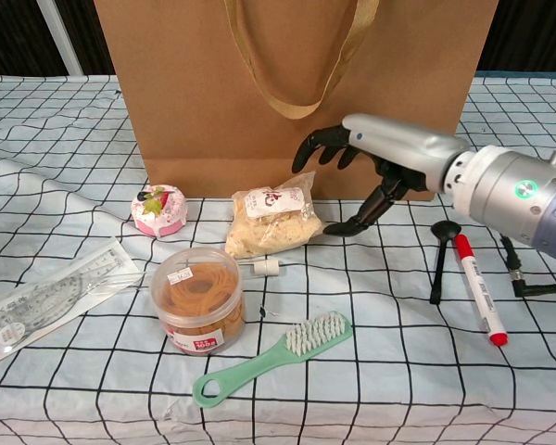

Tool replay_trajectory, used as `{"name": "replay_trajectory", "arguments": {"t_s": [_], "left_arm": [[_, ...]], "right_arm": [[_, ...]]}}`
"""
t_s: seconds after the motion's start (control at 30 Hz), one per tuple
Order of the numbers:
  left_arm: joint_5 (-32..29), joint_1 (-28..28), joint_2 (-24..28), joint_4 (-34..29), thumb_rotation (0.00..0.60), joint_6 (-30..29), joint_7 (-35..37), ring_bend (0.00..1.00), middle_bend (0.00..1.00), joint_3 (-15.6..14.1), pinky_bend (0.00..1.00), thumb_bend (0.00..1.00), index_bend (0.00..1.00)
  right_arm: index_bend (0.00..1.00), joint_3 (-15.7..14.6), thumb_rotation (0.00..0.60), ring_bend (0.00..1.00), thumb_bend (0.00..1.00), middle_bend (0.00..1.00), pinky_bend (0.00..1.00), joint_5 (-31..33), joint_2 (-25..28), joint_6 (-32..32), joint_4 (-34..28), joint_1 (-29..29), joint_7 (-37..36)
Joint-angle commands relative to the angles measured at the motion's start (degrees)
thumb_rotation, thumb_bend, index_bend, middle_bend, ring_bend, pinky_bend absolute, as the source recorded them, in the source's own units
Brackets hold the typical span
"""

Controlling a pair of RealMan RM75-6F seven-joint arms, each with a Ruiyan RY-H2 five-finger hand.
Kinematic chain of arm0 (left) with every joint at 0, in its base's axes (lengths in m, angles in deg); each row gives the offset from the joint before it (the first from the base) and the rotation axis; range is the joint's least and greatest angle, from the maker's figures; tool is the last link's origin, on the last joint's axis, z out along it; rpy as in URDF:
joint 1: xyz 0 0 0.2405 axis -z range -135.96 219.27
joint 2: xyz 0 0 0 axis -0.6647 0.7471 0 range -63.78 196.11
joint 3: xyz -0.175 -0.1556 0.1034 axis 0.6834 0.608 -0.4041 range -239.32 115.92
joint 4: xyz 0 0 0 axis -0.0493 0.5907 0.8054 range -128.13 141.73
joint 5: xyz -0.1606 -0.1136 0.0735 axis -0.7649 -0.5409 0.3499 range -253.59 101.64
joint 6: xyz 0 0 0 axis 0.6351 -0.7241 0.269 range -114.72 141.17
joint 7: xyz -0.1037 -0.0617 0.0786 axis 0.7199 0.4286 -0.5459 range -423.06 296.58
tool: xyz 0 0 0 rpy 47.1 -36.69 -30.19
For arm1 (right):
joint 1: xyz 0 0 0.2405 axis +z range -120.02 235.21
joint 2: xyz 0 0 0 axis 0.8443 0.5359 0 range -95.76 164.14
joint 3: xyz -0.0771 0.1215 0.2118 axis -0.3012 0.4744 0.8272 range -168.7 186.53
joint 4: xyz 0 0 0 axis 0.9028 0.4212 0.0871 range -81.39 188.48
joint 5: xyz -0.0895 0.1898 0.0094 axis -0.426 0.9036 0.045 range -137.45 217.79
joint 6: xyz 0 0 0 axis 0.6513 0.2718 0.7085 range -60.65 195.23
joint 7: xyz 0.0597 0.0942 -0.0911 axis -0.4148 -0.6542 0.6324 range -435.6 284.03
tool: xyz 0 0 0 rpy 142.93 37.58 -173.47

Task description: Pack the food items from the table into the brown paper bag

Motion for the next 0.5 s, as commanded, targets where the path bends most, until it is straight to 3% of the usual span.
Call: {"name": "replay_trajectory", "arguments": {"t_s": [0.03,0.5], "left_arm": [[0.02,0.01,0.03,-0.1,0.6,0.06,-0.1,0.02,0.13,-0.06,0.05,0.1,0.13],[0.35,0.6,-0.28,-0.24,0.6,1.52,-1.4,0.02,0.13,-0.62,0.05,0.1,0.13]], "right_arm": [[0.29,0.52,0.6,0.18,0.13,0.17,0.21,1.29,-1.72,-1.48,2.31,1.39,1.79],[0.29,0.74,0.6,0.13,0.13,0.16,0.21,3.63,-7.16,-4.22,10.75,5.19,5.62]]}}
